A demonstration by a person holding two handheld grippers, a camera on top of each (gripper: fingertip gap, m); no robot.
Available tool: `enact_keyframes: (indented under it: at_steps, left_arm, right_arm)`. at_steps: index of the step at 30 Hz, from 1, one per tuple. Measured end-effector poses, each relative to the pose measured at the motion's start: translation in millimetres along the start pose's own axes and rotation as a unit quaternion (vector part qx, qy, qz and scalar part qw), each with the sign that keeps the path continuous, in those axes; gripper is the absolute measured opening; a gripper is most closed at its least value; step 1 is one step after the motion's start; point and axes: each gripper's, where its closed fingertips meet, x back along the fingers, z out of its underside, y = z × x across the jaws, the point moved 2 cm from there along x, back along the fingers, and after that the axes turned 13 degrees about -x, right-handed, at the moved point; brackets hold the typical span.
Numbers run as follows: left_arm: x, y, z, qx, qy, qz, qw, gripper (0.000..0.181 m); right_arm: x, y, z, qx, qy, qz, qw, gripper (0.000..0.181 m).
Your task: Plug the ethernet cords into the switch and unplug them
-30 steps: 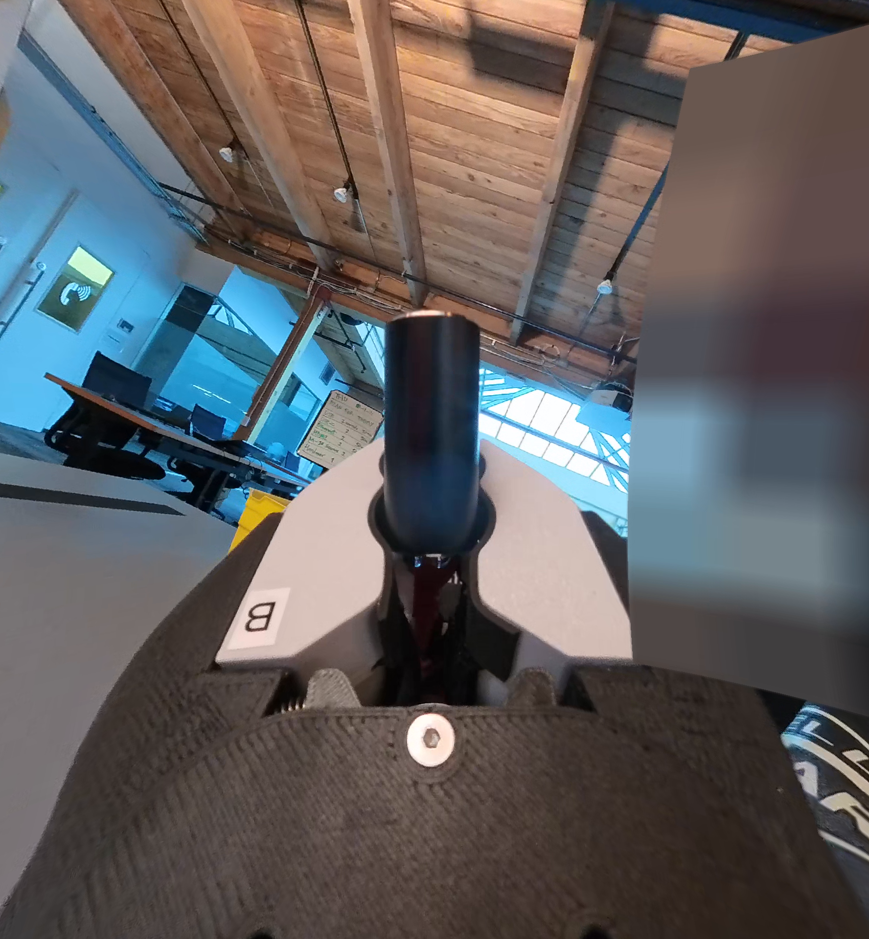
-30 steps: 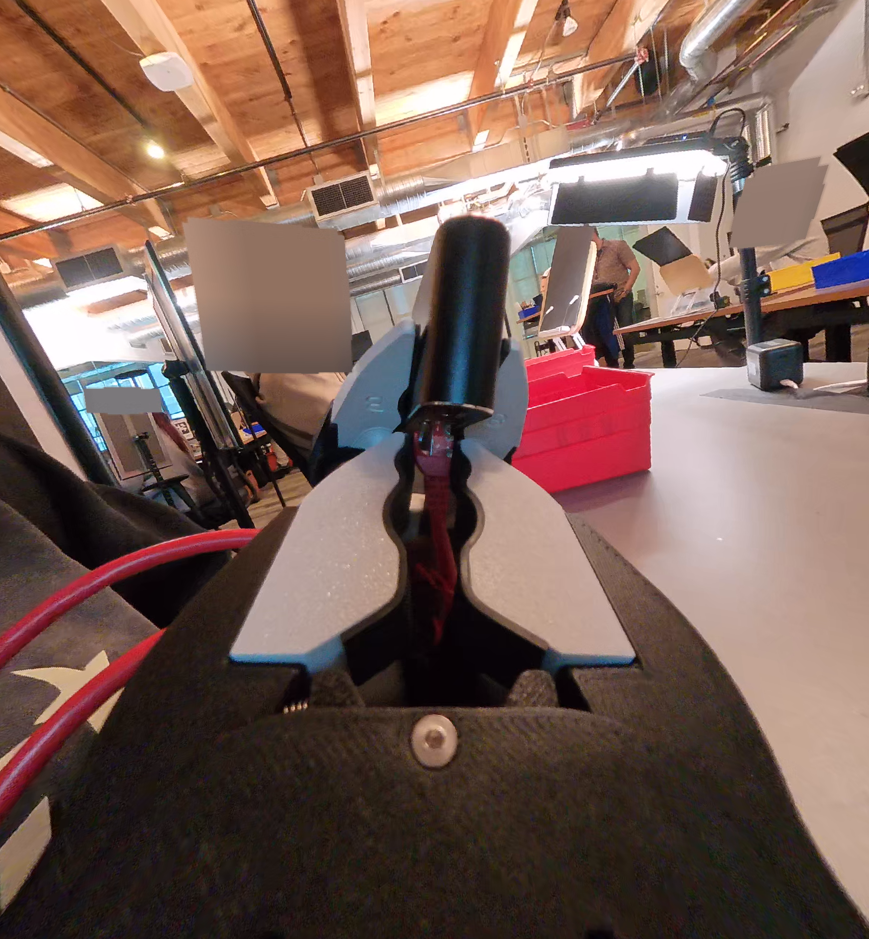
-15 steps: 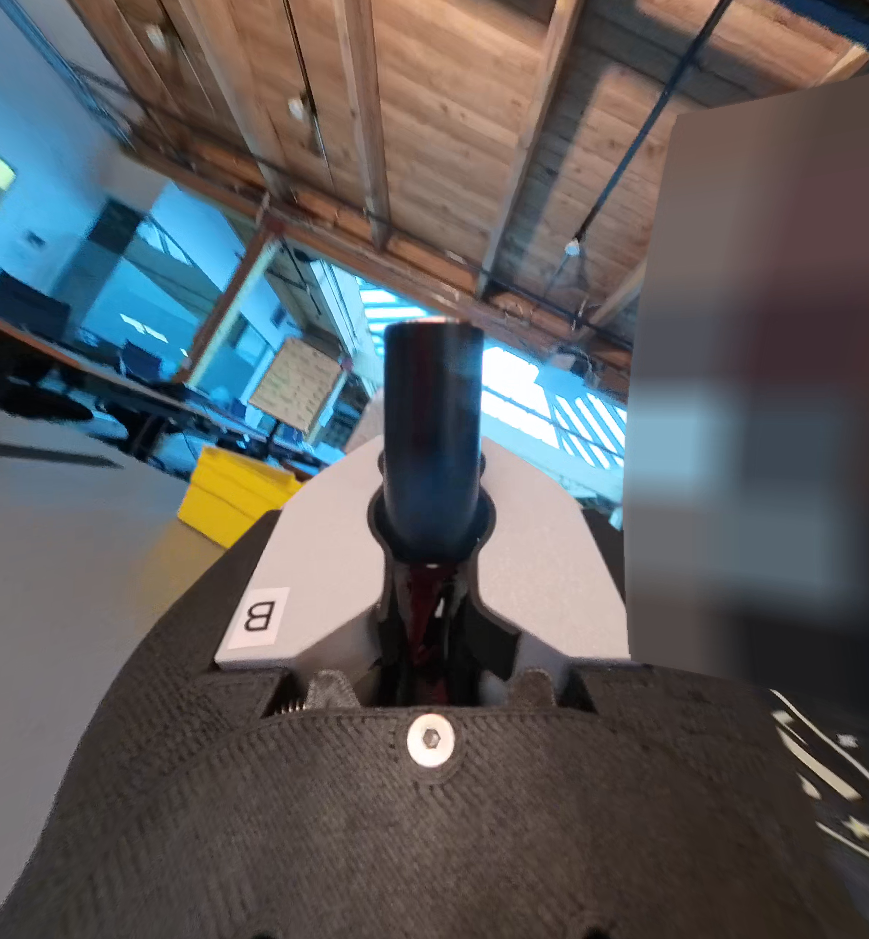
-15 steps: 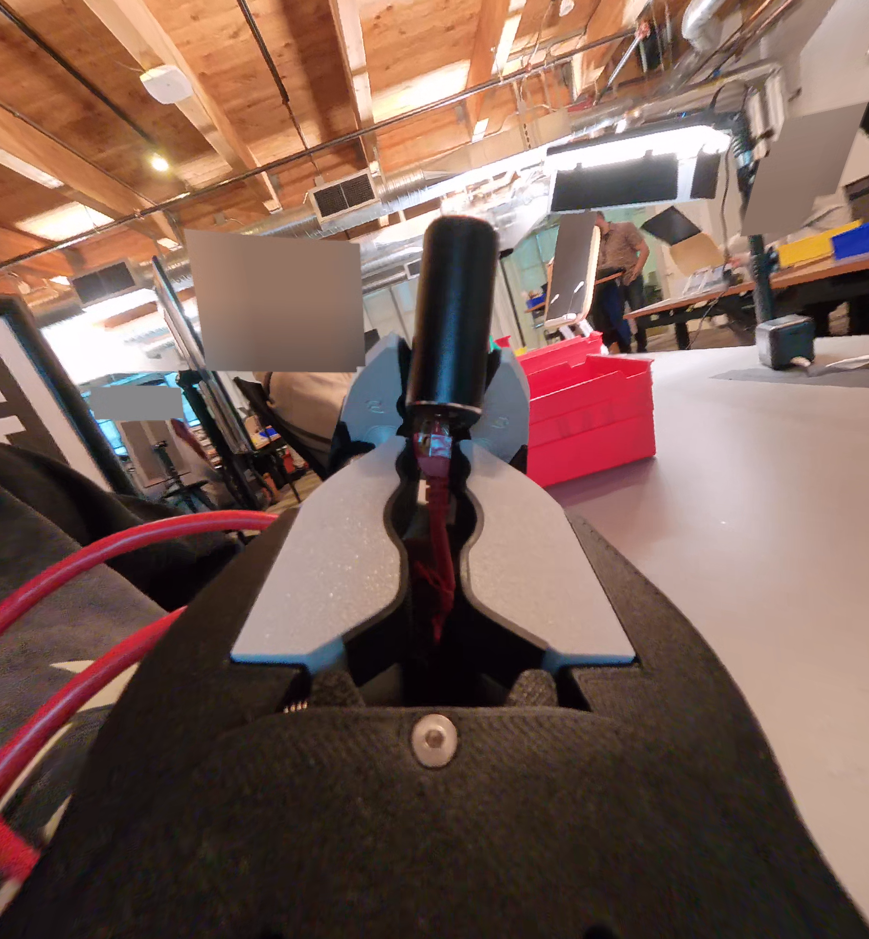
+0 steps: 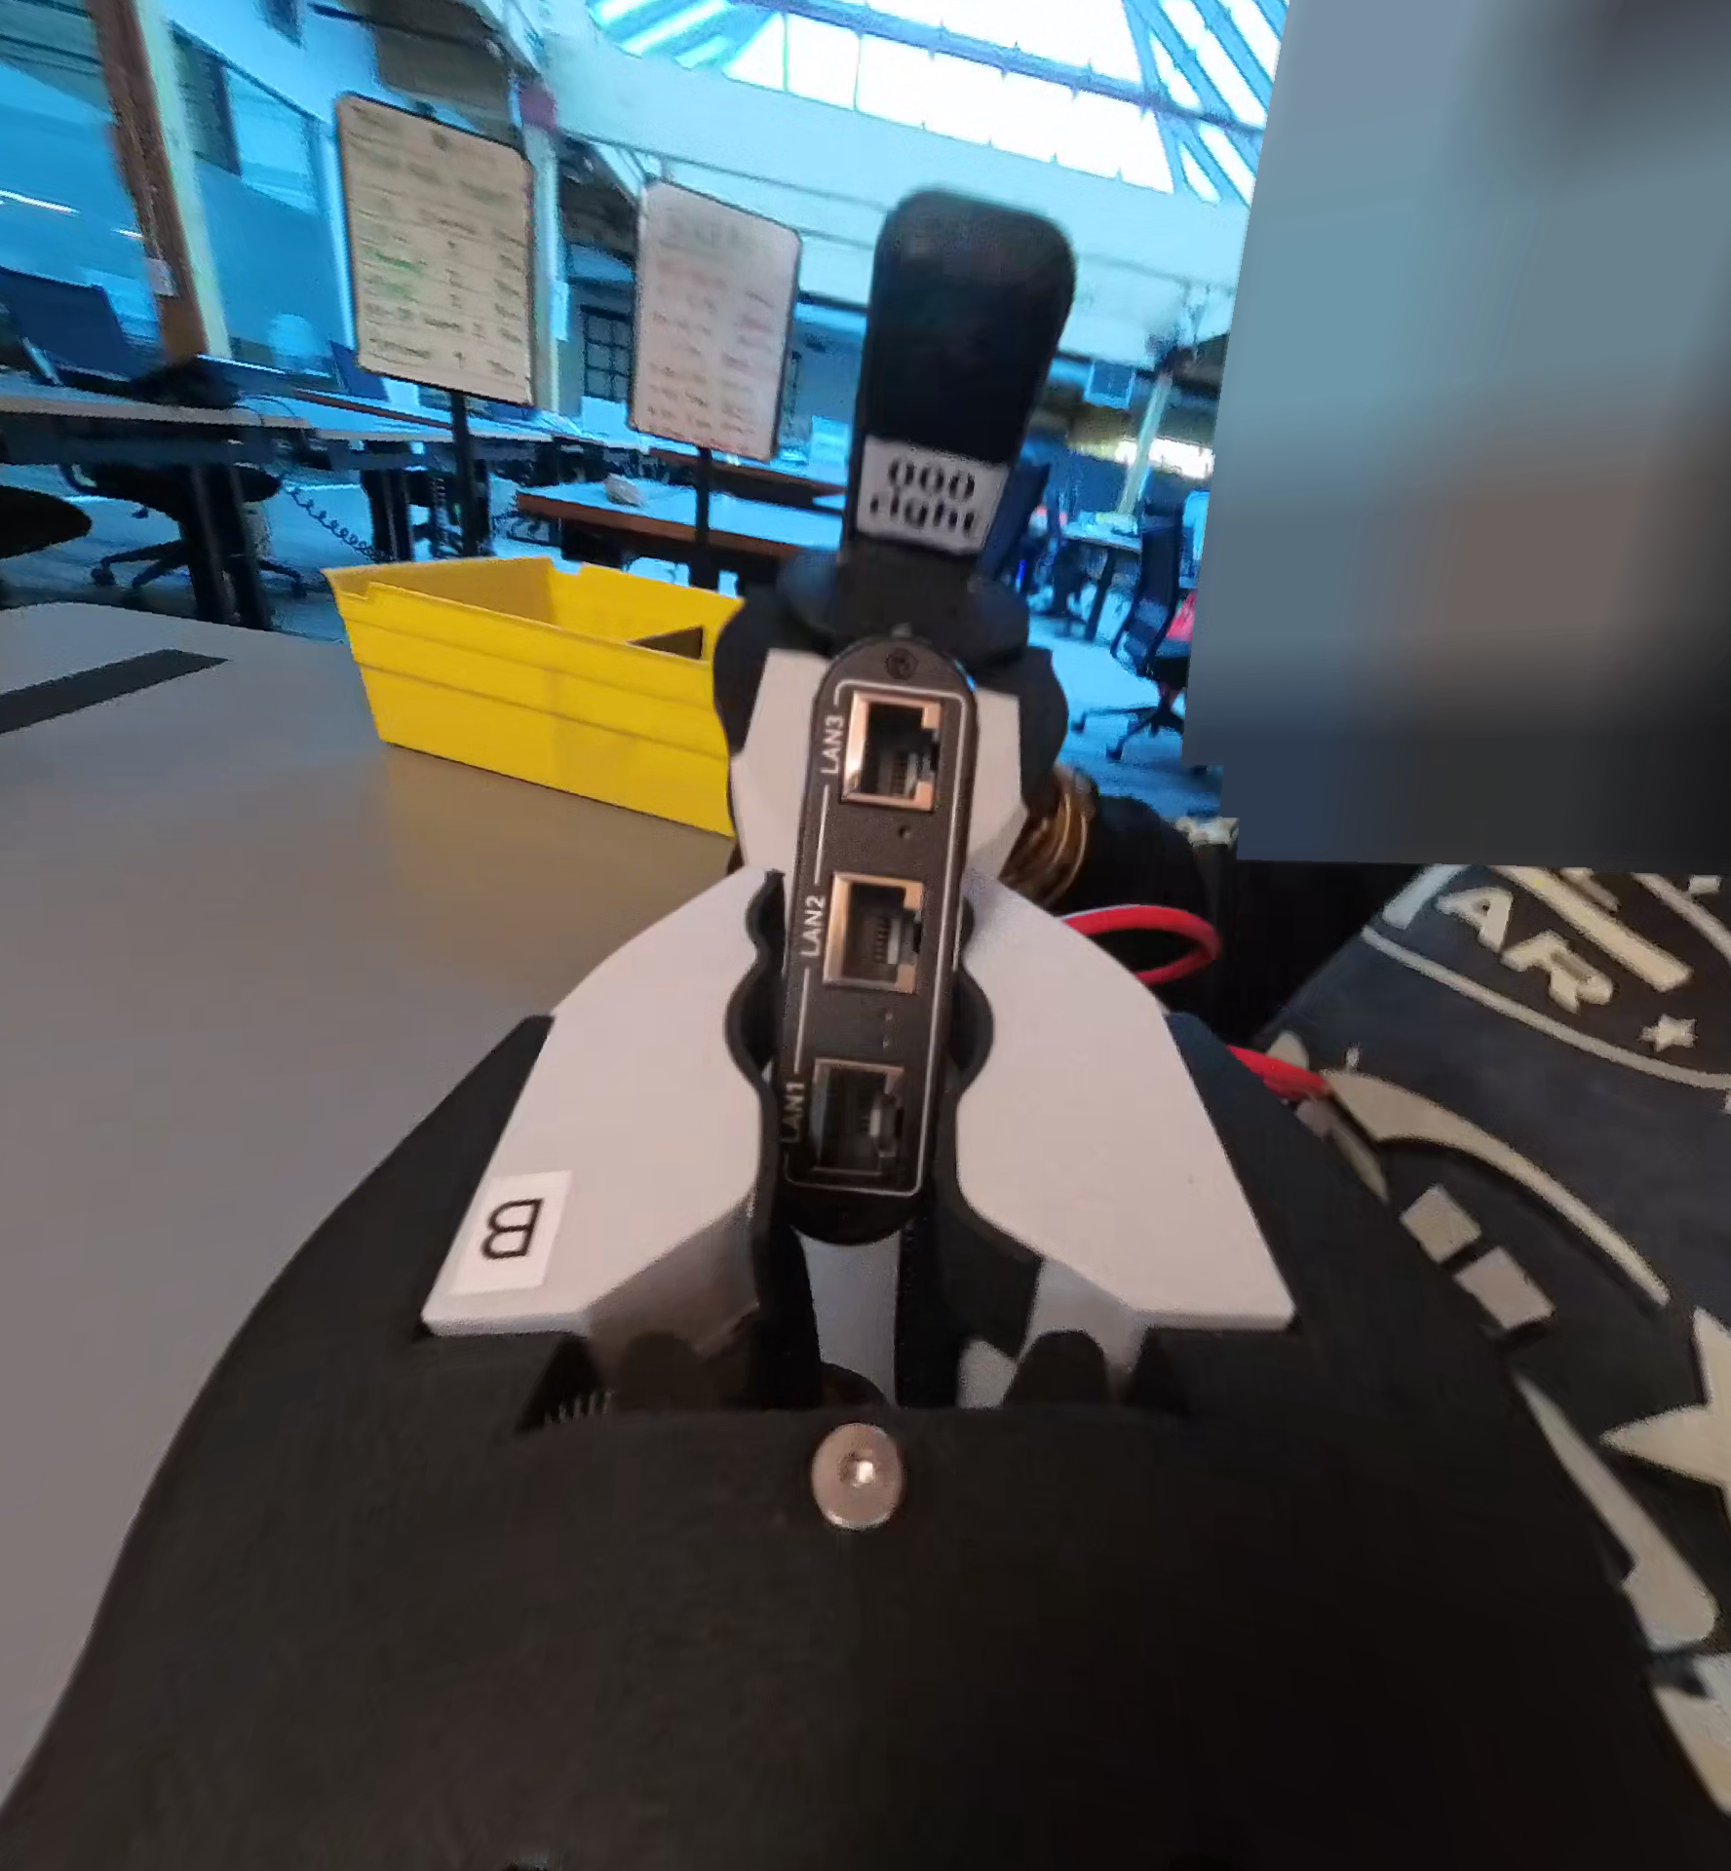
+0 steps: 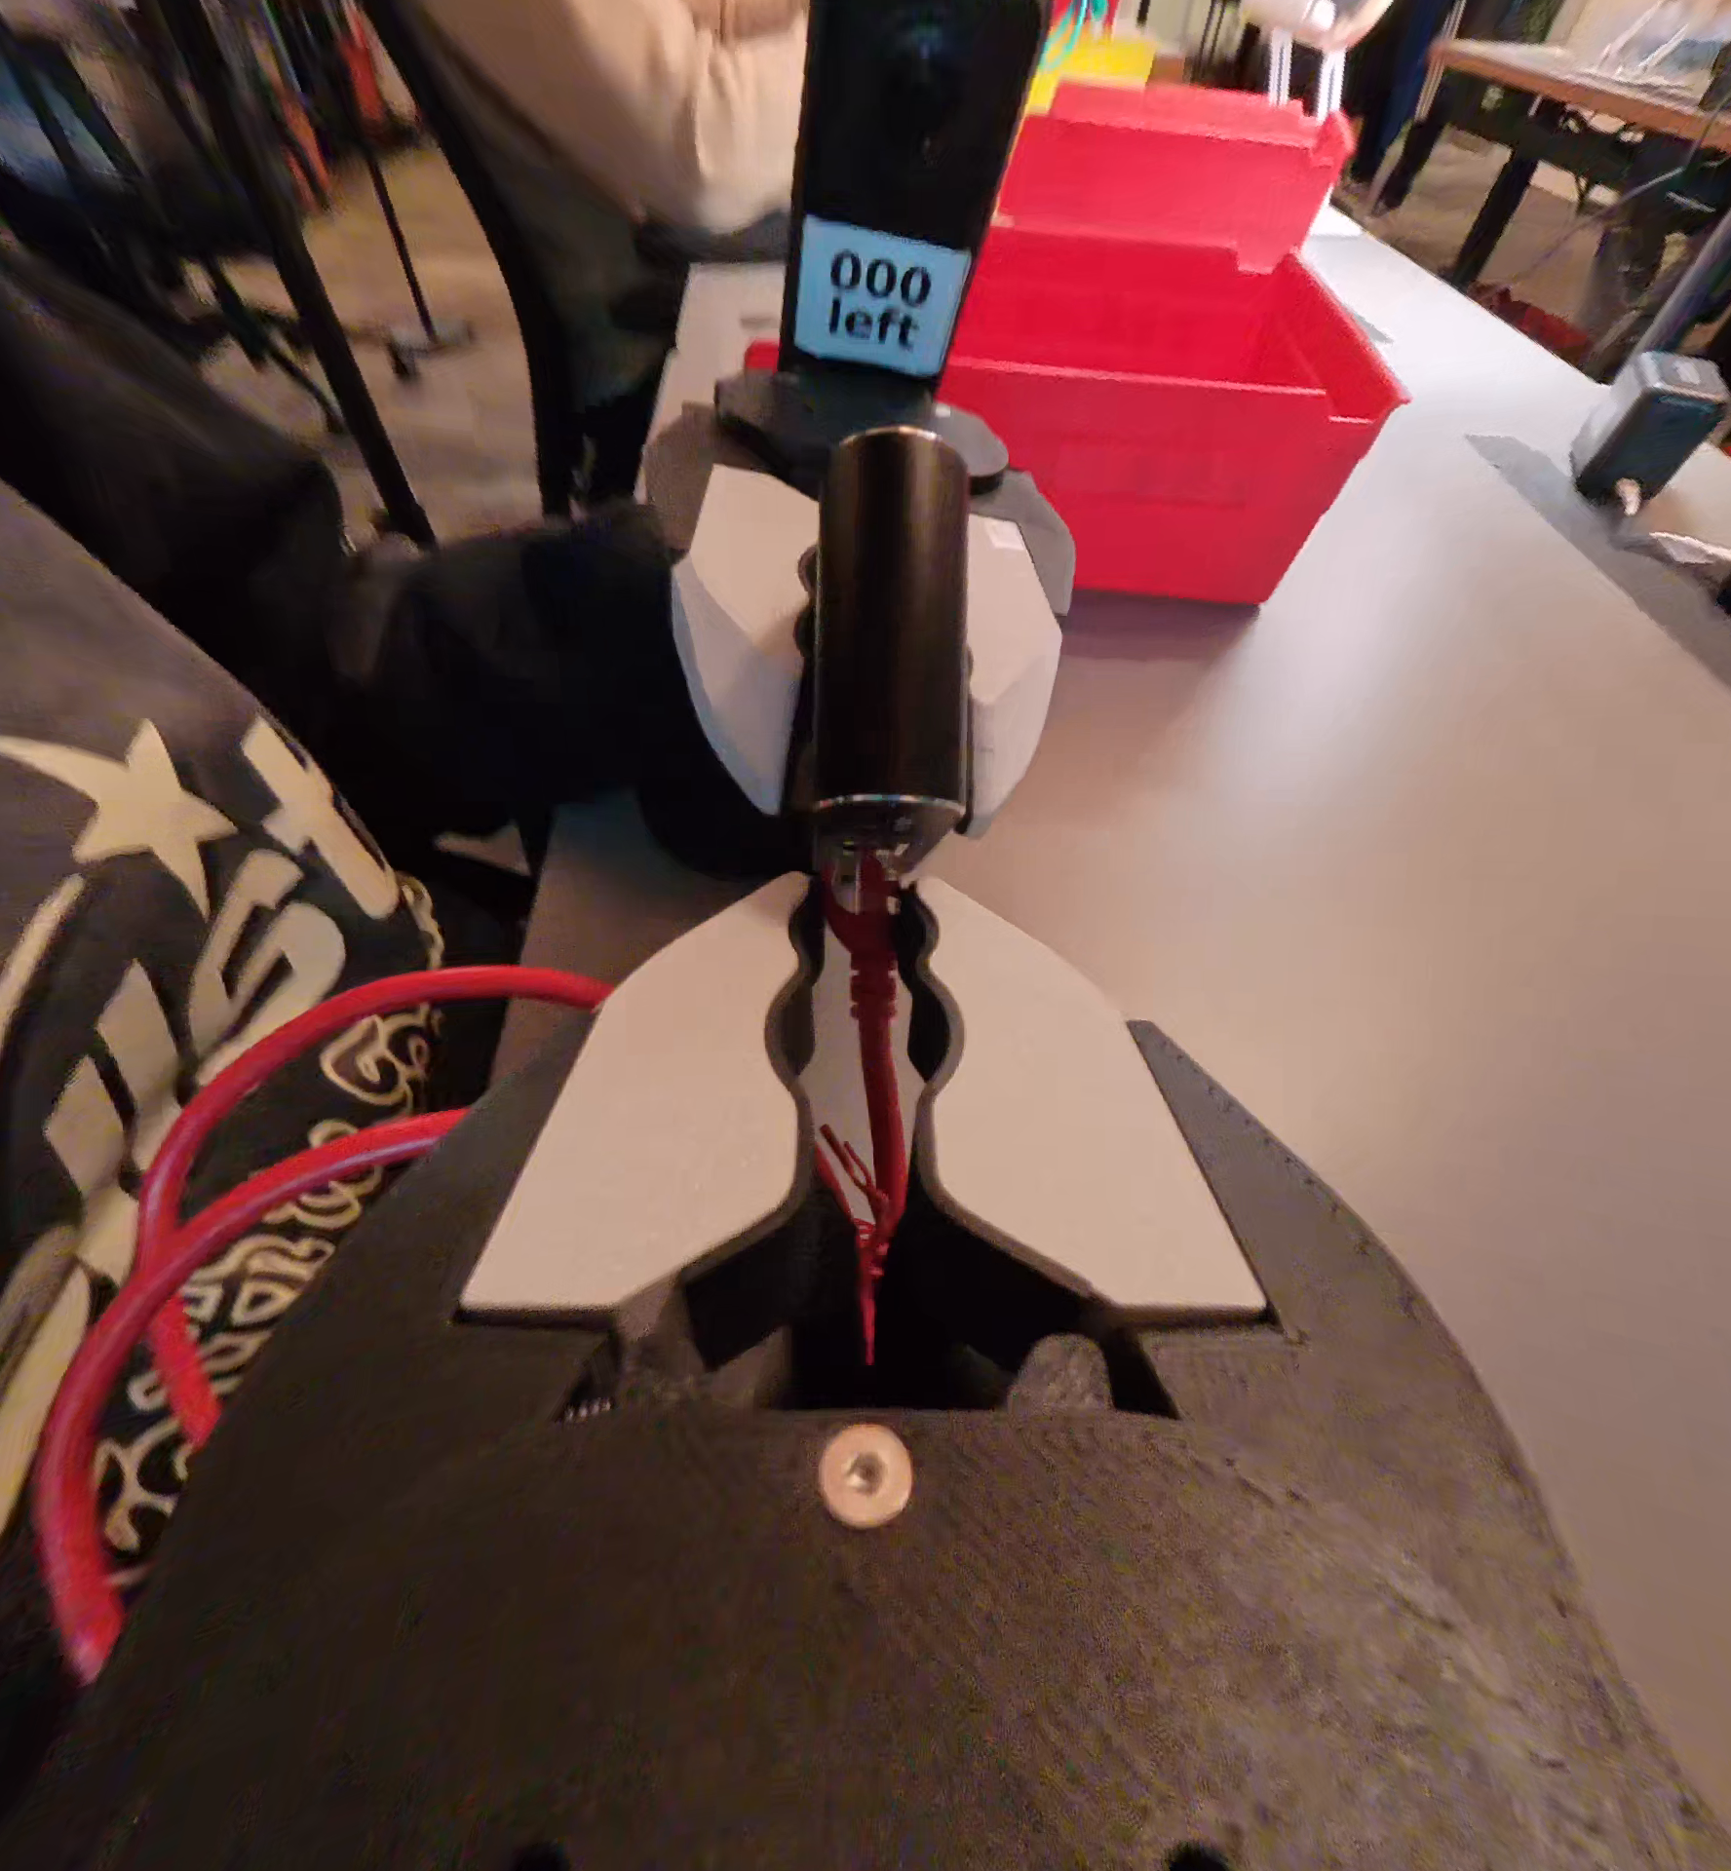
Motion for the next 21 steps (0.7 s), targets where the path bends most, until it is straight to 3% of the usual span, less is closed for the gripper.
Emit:
enact_keyframes:
  at_steps: [3,7,12,14,17,21]
  left_arm:
    - [-1.8,-5.9,16.7,-0.081,0.071,0.006,0.994,0.029]
    - [-7.9,-14.7,28.4,-0.198,0.16,-0.01,0.967,0.057]
    - [-12.3,-13.2,36.4,-0.345,0.254,-0.056,0.902,0.044]
    - [-14.9,-16.7,33.2,-0.38,0.243,-0.058,0.891,0.03]
    - [-16.0,-15.7,29.4,-0.363,0.226,-0.065,0.902,0.026]
    - [-12.2,2.3,6.5,-0.294,0.094,-0.125,0.943,0.026]
  right_arm:
    - [7.2,3.0,6.2,0.068,0.059,0.038,0.995,0.013]
    - [10.7,0.0,15.7,0.15,0.135,0.107,0.974,0.013]
    - [6.8,9.4,22.1,0.199,0.173,0.106,0.959,0.013]
    - [6.9,9.7,22.9,0.215,0.177,0.11,0.954,0.013]
    - [10.5,8.1,16.3,0.229,0.162,0.128,0.951,0.014]
    - [24.8,-5.9,-16.1,0.198,0.042,0.188,0.961,0.018]
